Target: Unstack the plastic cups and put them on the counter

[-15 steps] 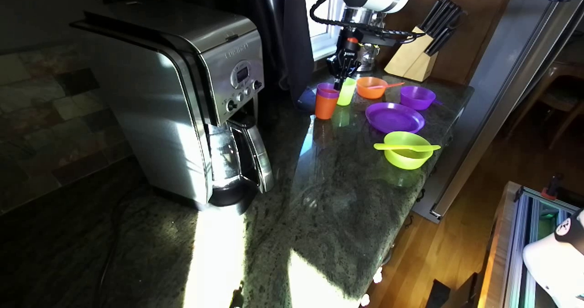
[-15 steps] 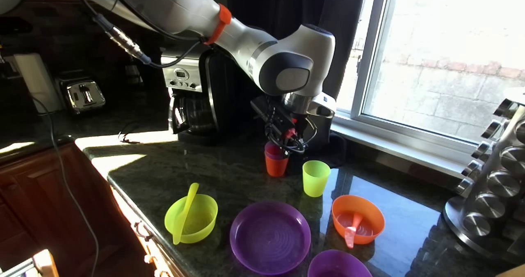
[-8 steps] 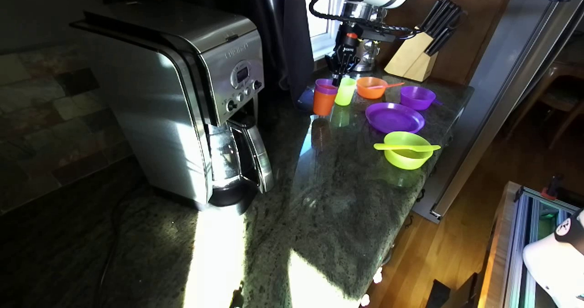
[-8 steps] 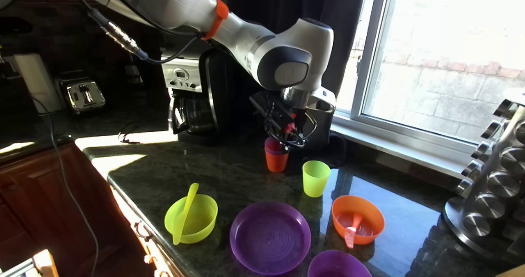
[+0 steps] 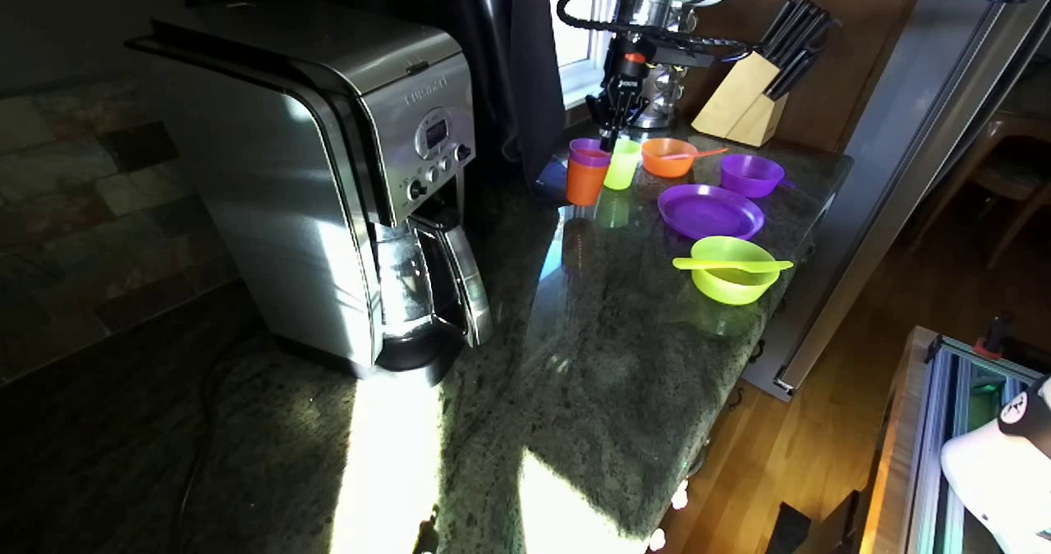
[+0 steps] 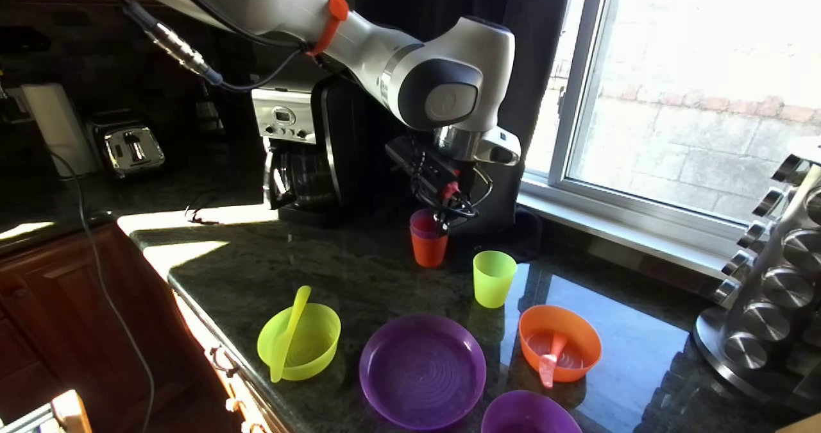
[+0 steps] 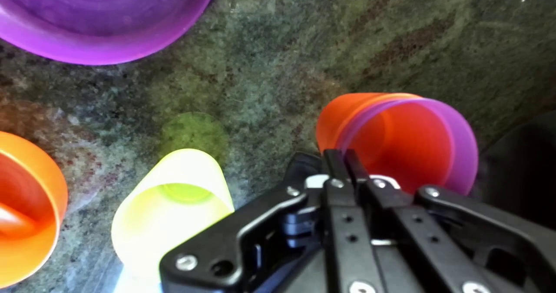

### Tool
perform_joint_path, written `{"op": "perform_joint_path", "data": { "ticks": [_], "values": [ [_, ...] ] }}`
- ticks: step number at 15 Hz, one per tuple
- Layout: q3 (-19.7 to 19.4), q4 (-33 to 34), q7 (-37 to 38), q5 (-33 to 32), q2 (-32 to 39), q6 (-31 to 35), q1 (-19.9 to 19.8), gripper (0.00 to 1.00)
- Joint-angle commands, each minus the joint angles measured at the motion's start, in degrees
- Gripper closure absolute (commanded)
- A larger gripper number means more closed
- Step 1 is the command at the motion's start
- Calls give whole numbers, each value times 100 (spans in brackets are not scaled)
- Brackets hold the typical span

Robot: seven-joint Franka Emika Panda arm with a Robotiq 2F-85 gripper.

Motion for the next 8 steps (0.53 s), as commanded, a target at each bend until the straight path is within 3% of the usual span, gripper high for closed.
{"op": "perform_joint_path", "data": {
  "ticks": [1, 3, 8],
  "values": [
    [-92, -84, 200, -298, -48, -285, 86, 99],
    [-96, -80, 223, -384, -28, -356, 87, 96],
    [-99, -71, 258, -516, 45, -447, 88, 99]
  ]
}}
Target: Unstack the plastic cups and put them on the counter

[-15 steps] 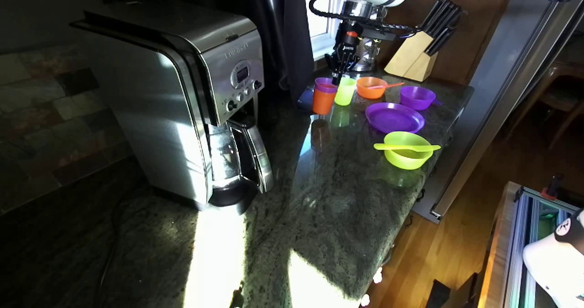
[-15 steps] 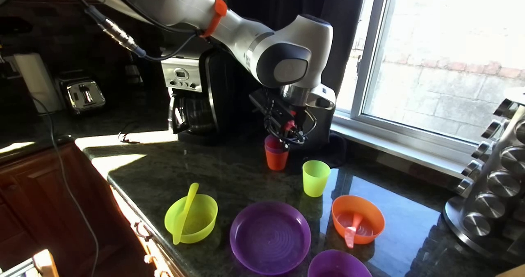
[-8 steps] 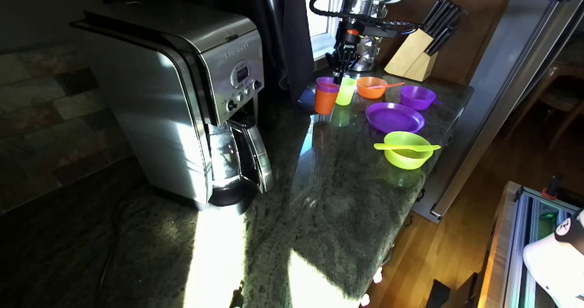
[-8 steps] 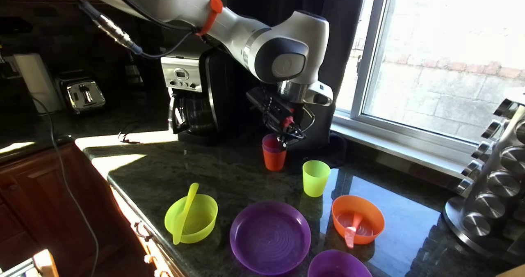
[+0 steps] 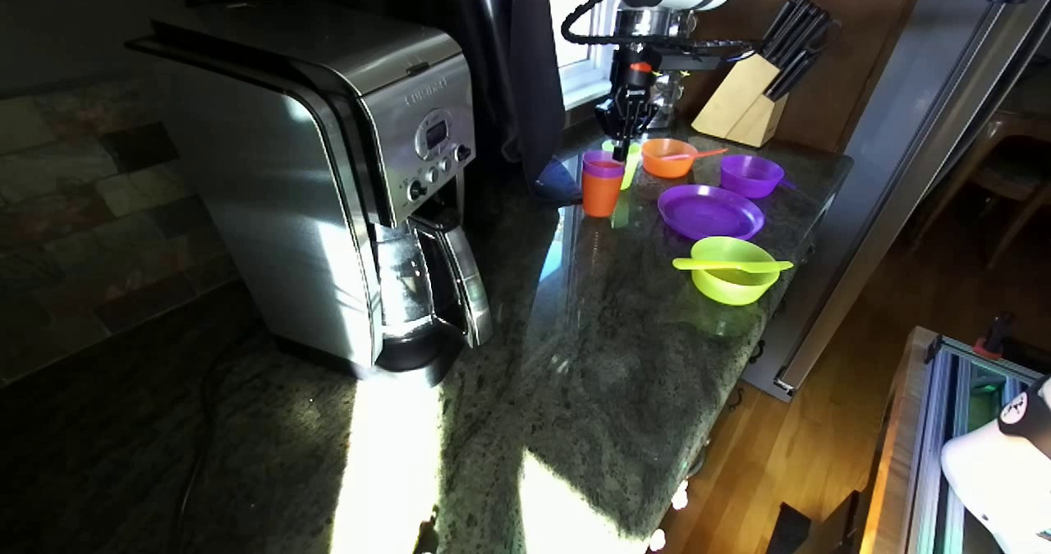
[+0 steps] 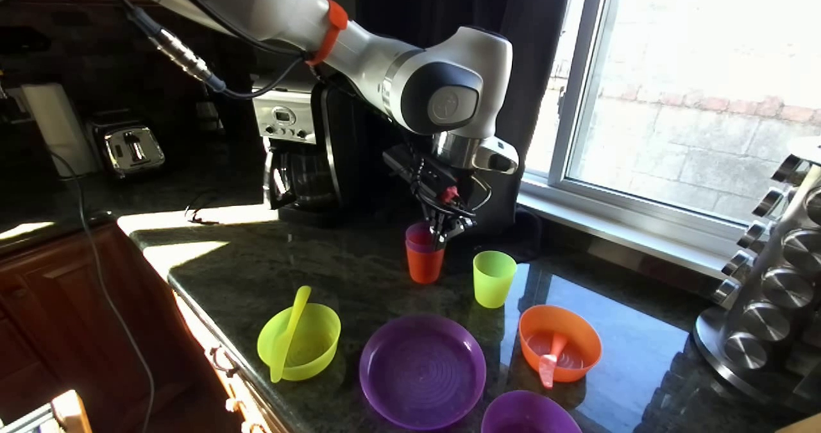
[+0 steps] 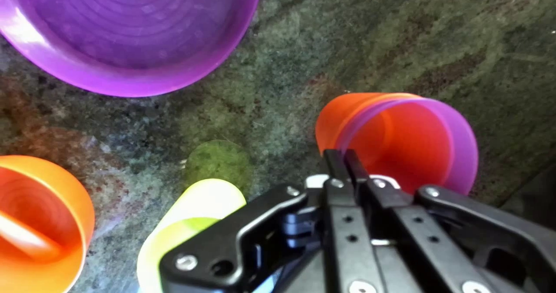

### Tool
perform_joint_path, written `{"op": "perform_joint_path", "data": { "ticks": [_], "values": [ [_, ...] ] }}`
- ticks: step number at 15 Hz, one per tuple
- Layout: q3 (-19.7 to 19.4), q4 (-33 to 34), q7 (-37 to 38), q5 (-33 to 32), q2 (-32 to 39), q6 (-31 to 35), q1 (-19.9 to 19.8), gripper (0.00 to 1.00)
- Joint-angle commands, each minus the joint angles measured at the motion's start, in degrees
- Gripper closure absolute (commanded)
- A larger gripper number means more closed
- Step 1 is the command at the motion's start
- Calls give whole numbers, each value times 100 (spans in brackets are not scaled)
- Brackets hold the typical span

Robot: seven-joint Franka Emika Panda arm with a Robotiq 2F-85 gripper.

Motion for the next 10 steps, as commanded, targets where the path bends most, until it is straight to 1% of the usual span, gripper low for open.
{"op": "perform_joint_path", "data": {
  "ticks": [1, 2, 3, 4, 5, 7, 10],
  "values": [
    [-66, -52, 130, -136, 2, -137, 69, 99],
    [-66, -57, 140, -146, 11, -125, 68, 74],
    [-66, -55, 143, -153, 21, -132, 67, 71],
    [-66, -53, 143, -163, 29, -140, 67, 93],
    [-65, -54, 142, -167, 32, -141, 66, 93],
    [-64, -61, 138, -168, 27, -139, 64, 100],
    [-62, -87, 122, -161, -14, -120, 61, 99]
  ]
}}
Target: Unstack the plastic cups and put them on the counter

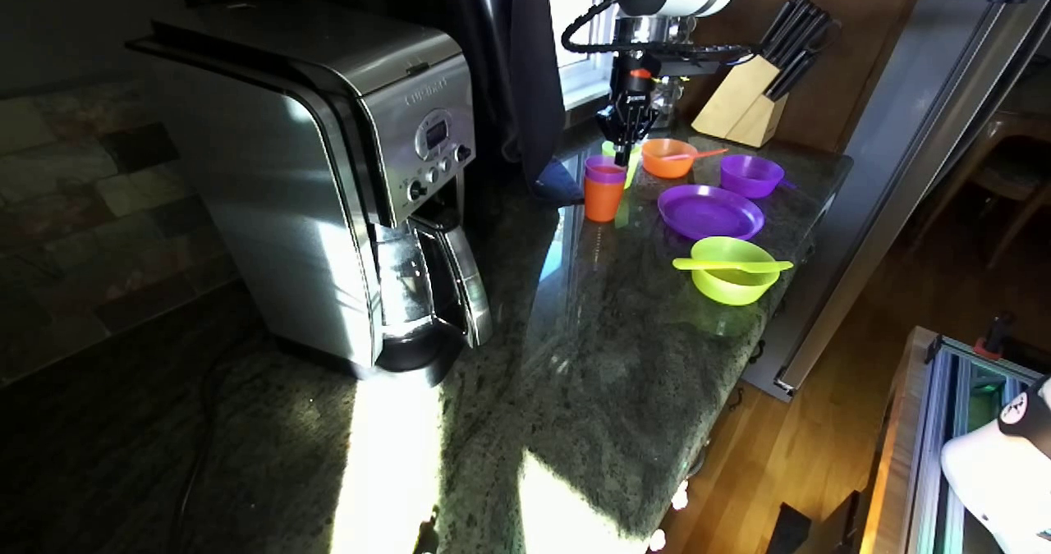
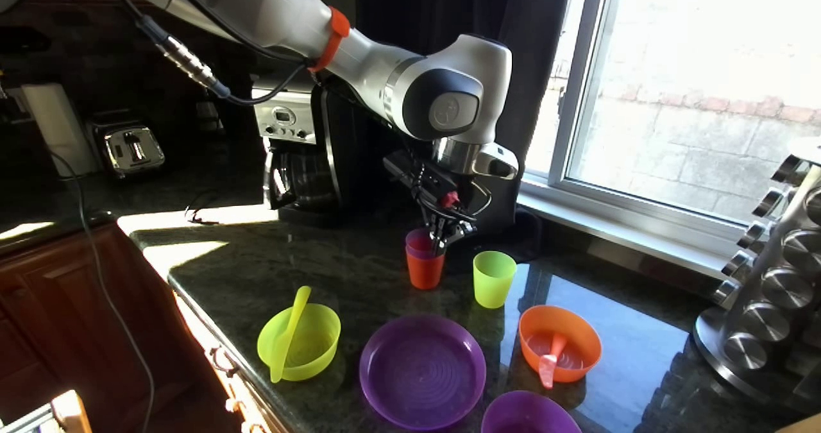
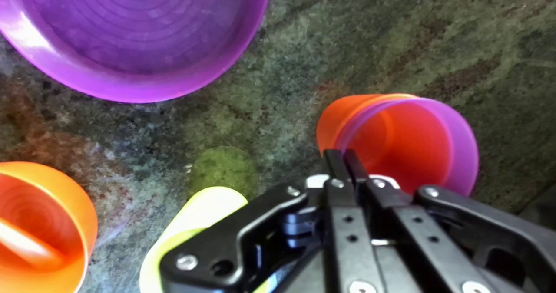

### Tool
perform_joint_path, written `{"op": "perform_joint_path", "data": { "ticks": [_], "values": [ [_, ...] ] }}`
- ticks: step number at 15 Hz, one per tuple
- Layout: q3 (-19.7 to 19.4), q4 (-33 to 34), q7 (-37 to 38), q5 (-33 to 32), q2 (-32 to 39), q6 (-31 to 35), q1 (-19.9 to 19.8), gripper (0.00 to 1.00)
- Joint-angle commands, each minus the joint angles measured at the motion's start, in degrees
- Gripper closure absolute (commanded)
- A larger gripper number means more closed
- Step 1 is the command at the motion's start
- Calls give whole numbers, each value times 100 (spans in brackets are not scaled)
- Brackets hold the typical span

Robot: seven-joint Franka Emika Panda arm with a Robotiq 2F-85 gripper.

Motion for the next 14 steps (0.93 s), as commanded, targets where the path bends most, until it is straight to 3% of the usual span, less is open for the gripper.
{"op": "perform_joint_path", "data": {
  "ticks": [1, 14],
  "values": [
    [-58, -89, 90, -73, -98, -115, 59, 99],
    [-74, -291, 75, -207, -727, -73, 95, 99]
  ]
}}
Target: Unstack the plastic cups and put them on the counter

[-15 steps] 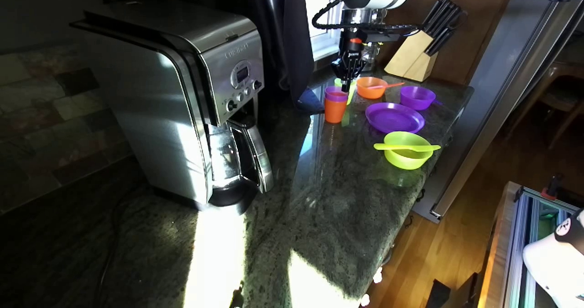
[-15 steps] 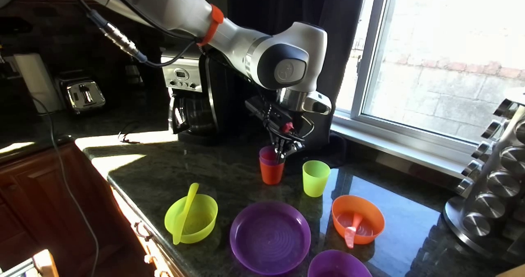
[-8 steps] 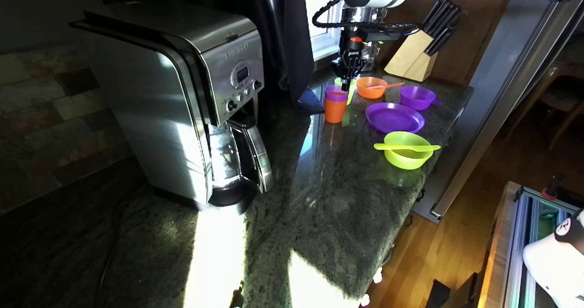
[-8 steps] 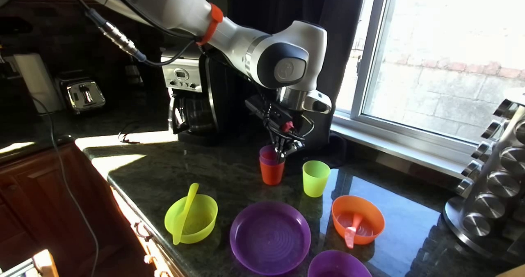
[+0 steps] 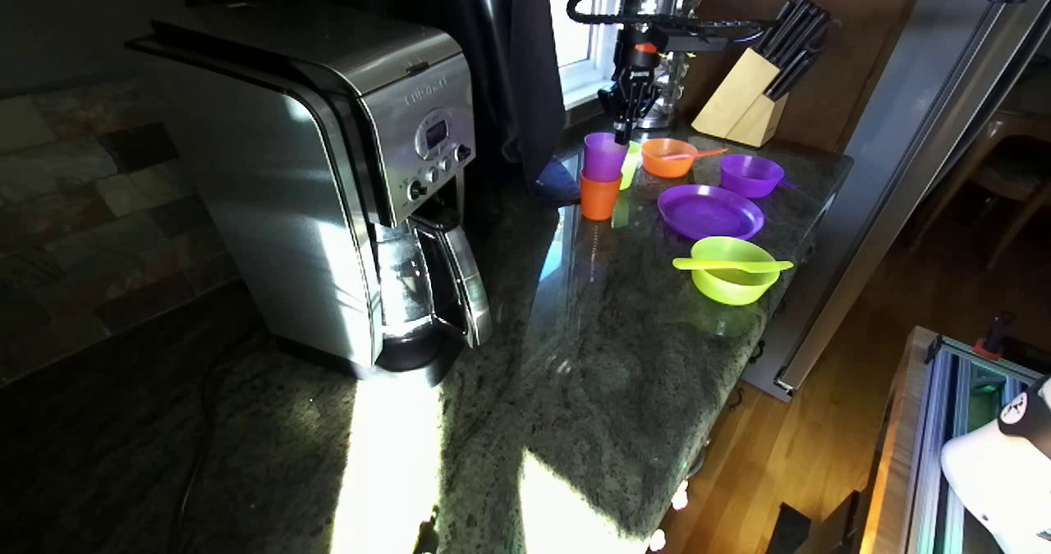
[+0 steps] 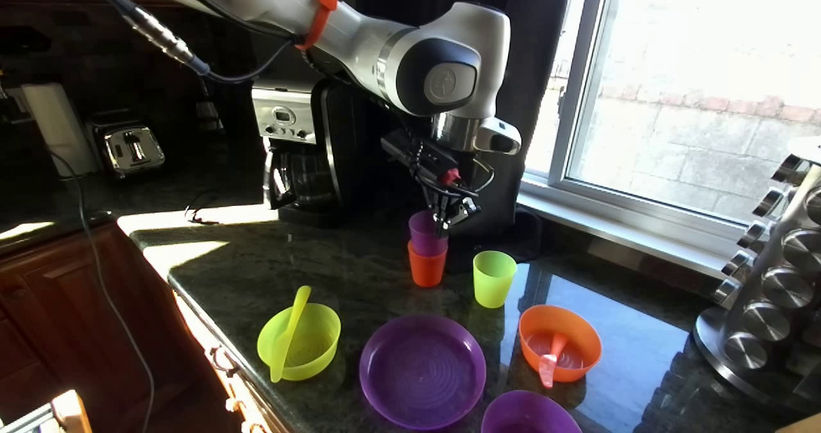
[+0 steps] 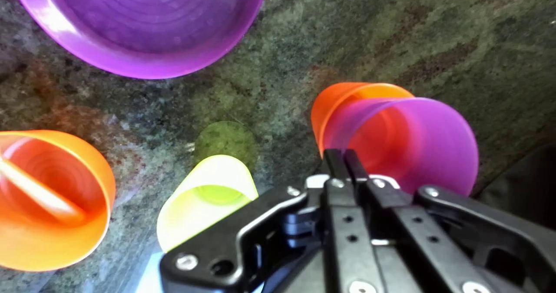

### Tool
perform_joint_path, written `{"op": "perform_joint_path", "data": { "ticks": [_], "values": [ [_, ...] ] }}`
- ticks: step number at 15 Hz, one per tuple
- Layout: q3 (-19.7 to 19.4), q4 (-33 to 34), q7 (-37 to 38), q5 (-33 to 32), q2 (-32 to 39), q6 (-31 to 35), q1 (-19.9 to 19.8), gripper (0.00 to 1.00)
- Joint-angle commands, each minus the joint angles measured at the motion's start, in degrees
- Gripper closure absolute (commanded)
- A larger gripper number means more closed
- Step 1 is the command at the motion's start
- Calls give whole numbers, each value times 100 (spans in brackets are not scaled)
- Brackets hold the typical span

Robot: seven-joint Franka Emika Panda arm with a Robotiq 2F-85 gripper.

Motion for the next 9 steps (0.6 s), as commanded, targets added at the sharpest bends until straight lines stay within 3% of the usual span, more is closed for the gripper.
{"op": "perform_joint_path", "data": {
  "ticks": [1, 9],
  "values": [
    [-74, -312, 70, -200, -460, -74, 101, 99],
    [-47, -672, -46, -538, -1252, -223, 197, 99]
  ]
}}
